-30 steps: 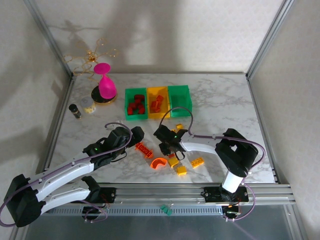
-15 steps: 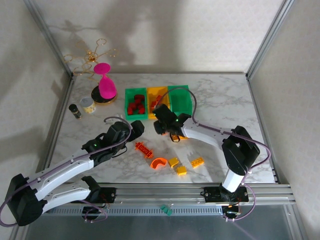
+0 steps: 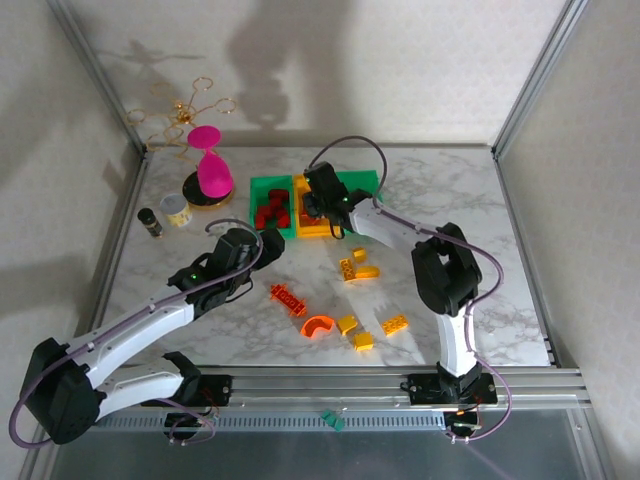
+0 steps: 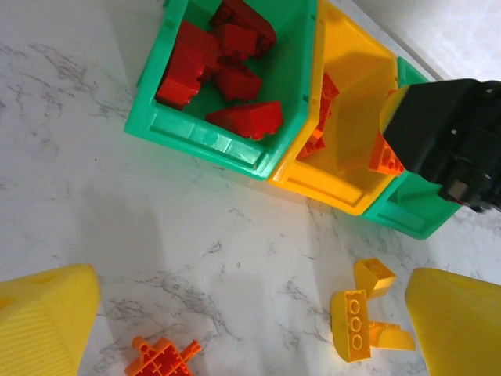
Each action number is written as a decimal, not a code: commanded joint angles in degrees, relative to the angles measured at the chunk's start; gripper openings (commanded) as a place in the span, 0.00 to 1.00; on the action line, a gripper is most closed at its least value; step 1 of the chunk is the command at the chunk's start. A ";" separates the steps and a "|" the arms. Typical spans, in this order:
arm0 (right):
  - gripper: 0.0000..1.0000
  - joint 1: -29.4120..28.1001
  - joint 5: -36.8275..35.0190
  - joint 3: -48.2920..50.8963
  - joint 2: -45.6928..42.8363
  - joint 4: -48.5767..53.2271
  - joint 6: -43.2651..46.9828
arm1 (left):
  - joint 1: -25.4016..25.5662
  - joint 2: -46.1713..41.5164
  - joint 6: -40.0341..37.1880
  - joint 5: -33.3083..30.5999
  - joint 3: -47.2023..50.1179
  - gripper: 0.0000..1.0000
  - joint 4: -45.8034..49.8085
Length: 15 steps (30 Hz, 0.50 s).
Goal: Sort the legos into containers by color
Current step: Place the lego in the container.
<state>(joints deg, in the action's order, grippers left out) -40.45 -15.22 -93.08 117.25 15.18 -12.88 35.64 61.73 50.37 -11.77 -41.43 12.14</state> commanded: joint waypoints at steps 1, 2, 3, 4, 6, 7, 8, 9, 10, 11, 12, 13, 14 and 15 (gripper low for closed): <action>0.36 1.45 -1.59 -4.92 4.20 -0.86 1.80 | -1.02 0.16 -1.59 -0.01 -2.10 1.00 -1.04; 0.37 2.03 -1.69 -6.04 5.20 -0.69 2.05 | -1.12 0.14 -1.56 0.08 -2.08 1.00 -1.15; 0.38 2.18 -2.11 -7.14 6.29 -0.53 2.32 | -1.25 0.05 -1.56 0.29 -2.08 1.00 -1.20; 0.38 2.29 -2.33 -8.13 7.13 -0.37 2.59 | -1.33 0.05 -1.68 0.43 -2.08 1.00 -1.16; 0.39 2.39 -2.42 -9.59 8.03 0.10 2.95 | -1.30 -0.04 -1.68 0.61 -2.07 1.00 -1.06; 0.40 2.38 -2.45 -9.91 8.17 0.20 3.02 | -1.33 -0.17 -1.56 0.61 -1.99 1.00 -0.90; 0.41 2.39 -2.38 -9.97 7.92 0.19 3.08 | -1.40 -0.21 -1.56 0.65 -2.07 1.00 -0.72; 0.42 2.39 -2.28 -9.83 7.61 0.11 3.19 | -1.34 -0.36 -1.54 0.70 -2.08 1.00 -0.59; 0.45 2.39 -2.07 -9.64 7.18 0.20 3.34 | -1.32 -0.51 -1.54 0.70 -2.08 1.00 -0.55; 0.46 2.40 -2.00 -9.43 6.74 0.26 3.39 | -1.36 -0.63 -1.48 0.72 -2.00 1.00 -0.50; 0.46 2.39 -1.88 -8.94 6.09 0.24 3.48 | -1.38 -0.76 -1.48 0.70 -1.99 1.00 -0.55; 0.46 2.38 -1.34 -8.06 5.13 0.08 3.48 | -1.36 -0.89 -1.38 0.83 -2.07 1.00 -0.52; 0.46 2.24 -0.92 -7.08 3.99 -0.29 3.49 | -1.39 -0.99 -1.37 0.95 -2.12 1.00 -0.48; 0.46 2.05 -0.39 -5.57 2.47 -0.76 3.42 | -1.33 -1.20 -1.41 1.09 -2.16 1.00 -0.29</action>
<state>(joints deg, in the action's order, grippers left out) -37.91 -16.29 -100.20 124.66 15.03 -10.02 34.76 61.69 49.67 -11.51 -42.00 11.60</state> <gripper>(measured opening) 0.459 0.996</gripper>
